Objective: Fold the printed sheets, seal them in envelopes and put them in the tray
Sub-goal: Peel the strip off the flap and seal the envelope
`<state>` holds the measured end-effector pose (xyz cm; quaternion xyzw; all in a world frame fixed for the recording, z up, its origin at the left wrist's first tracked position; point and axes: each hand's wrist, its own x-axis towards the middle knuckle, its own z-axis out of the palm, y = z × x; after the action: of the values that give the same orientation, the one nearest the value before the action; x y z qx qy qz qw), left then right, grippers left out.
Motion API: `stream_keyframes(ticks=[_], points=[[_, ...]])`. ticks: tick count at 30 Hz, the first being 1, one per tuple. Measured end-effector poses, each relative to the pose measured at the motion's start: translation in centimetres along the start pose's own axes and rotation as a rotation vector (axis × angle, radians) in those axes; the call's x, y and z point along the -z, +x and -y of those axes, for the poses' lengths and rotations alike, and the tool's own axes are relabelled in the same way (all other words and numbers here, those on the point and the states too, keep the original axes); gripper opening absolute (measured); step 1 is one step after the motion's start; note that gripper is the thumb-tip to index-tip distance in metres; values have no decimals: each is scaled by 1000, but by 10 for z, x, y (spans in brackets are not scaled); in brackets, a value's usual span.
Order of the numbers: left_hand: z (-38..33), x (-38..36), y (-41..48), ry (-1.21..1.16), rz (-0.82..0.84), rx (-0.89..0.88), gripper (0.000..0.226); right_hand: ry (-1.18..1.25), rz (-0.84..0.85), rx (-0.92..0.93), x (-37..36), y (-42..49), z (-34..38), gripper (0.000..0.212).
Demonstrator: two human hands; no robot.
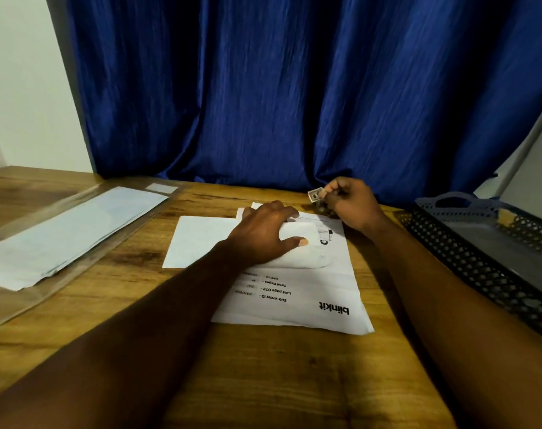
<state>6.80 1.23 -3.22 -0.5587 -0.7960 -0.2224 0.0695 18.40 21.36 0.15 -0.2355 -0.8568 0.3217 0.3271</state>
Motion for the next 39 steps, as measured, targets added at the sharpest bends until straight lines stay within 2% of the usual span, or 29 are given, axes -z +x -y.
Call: stream_keyframes(ticks=[3, 8, 12, 15, 18, 23, 29, 39], points=[[1, 0, 0, -21, -11, 17, 51, 123, 114, -2, 9, -17, 14, 10], [2, 4, 1, -43, -65, 44, 36, 111, 227, 49, 22, -43, 32, 7], [3, 5, 3, -45, -120, 19, 21, -41, 307, 137, 21, -47, 41, 10], [4, 5, 5, -56, -160, 0, 14, -261, 360, 244, 19, -48, 50, 8], [4, 3, 6, -71, -147, 13, 18, -427, 386, 287, 22, -47, 54, 9], [4, 1, 5, -81, -144, 0, 21, -565, 383, 289, 21, -48, 53, 11], [0, 3, 2, -76, -172, -18, 31, -546, 366, 320, 16, -49, 52, 17], [-5, 4, -2, -76, -211, -74, 41, -587, 325, 392, 13, -52, 55, 6]])
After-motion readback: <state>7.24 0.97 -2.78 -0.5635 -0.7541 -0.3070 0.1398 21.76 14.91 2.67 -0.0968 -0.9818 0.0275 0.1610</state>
